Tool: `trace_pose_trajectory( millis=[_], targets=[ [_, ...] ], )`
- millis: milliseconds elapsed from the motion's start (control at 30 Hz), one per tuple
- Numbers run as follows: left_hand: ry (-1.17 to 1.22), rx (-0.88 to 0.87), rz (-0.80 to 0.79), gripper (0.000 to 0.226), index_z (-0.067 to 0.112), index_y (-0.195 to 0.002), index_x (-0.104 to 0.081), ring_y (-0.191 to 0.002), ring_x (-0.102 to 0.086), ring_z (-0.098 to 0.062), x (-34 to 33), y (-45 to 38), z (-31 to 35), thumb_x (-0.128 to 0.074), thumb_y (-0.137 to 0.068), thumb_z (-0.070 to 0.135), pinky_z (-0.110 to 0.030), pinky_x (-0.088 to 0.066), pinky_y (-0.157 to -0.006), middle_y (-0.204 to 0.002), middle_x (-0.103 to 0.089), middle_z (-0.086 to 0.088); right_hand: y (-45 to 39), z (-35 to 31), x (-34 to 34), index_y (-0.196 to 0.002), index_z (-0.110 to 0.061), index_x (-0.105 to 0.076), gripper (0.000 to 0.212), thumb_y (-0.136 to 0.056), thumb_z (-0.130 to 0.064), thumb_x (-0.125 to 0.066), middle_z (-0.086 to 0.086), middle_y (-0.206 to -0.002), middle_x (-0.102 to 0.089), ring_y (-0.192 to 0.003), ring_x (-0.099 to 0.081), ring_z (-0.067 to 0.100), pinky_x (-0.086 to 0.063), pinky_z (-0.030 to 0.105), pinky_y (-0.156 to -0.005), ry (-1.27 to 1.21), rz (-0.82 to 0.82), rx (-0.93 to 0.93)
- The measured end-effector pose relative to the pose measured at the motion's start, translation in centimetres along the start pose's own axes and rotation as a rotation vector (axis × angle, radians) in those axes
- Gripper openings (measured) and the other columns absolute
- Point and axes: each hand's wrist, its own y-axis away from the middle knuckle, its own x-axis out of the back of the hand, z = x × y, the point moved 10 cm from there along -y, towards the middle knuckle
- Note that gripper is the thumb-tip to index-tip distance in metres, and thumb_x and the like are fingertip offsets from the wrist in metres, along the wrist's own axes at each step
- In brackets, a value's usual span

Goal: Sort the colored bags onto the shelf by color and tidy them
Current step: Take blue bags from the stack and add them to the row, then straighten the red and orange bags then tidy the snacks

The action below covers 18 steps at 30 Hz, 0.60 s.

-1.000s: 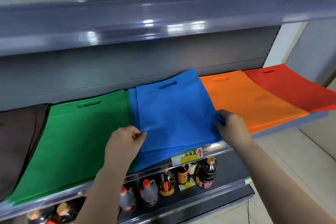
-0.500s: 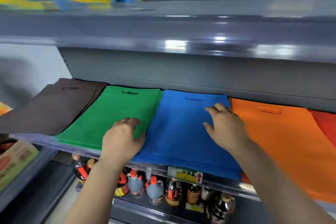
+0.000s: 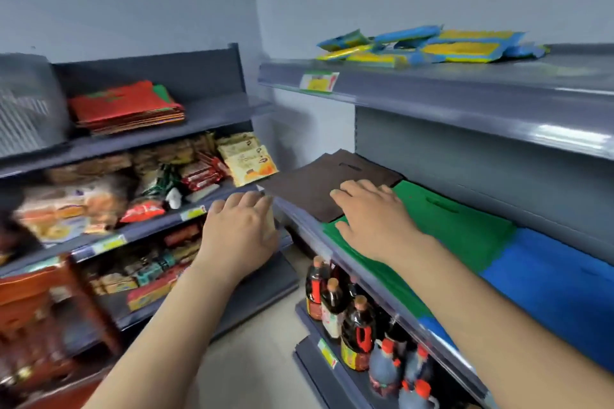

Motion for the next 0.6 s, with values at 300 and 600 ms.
trace_pose_trajectory(
  millis=[300,600],
  targets=[
    [-0.139,0.266,0.07,0.051,0.02,-0.134,-0.048,-0.124,-0.047,-0.025,1.7,2.2,-17.9,-0.052,-0.089,0.042,-0.04,-0.034,-0.099,-0.133,-0.053,0.001,-12.1,-15.2,1.3,-0.134,-0.02,-0.04,0.042,-0.094,-0.033,-0.047,0.001,-0.136,-0.042,-0.128,-0.035,0.023,-0.031,0.04,-0.102,-0.046,0.078,0.279],
    [-0.249,0.331,0.133,0.041,0.01,-0.093,-0.071,-0.078,-0.067,-0.031,-0.3,0.3,-33.3,-0.085,-0.057,0.026,-0.042,-0.052,-0.068,-0.089,-0.07,-0.005,-24.0,-26.2,0.7,-0.141,-0.021,-0.033,0.049,-0.096,-0.036,-0.045,0.001,-0.146,-0.033,-0.134,-0.03,0.023,-0.029,0.04,-0.107,-0.076,0.125,0.348]
  ],
)
